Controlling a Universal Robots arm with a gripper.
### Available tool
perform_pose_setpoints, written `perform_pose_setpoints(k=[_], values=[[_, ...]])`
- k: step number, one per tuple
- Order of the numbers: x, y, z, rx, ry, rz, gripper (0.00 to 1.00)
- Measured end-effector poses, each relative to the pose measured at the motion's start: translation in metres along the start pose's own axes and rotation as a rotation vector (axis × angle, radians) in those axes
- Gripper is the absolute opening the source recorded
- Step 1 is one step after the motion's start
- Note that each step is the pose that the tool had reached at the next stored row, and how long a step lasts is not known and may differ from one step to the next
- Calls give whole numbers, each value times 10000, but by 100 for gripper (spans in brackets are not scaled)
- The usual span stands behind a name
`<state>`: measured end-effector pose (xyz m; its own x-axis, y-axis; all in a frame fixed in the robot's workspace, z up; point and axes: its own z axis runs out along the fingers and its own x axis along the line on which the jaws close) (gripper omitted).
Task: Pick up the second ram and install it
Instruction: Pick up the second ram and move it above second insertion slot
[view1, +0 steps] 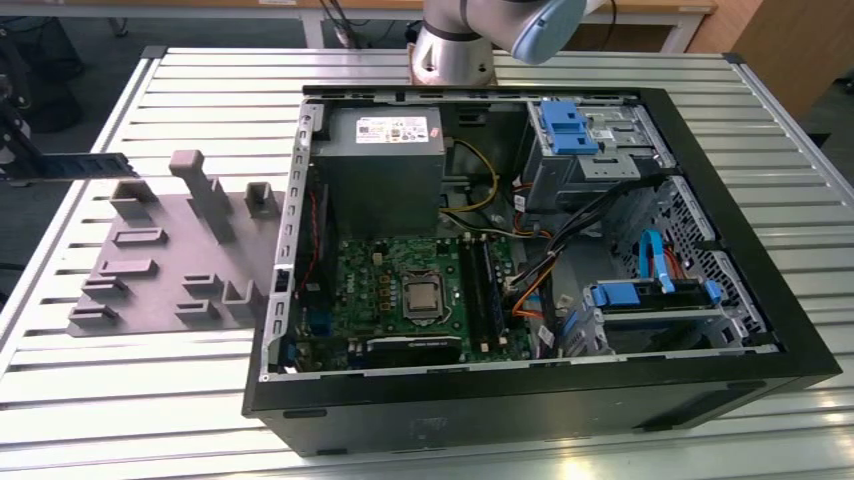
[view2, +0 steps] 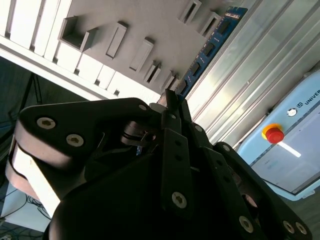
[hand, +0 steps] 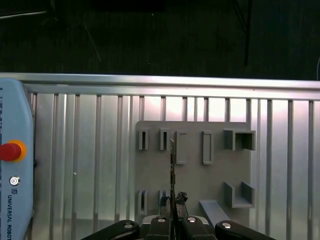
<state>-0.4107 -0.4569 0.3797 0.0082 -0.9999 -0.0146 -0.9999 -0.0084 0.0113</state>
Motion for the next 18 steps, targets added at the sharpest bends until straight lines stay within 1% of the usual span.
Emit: perform_pose_setpoints(k=[5, 9, 11, 12, 14, 18], values=[[-1, 1, -71, 1, 0, 0, 14], [-1, 1, -73, 2, -1, -1, 14], [0, -17, -76, -2, 2, -2, 14], [0, -37, -75, -1, 0, 0, 14], [0, -103, -75, 0, 0, -1, 14], [1, -276, -76, 1, 0, 0, 14]])
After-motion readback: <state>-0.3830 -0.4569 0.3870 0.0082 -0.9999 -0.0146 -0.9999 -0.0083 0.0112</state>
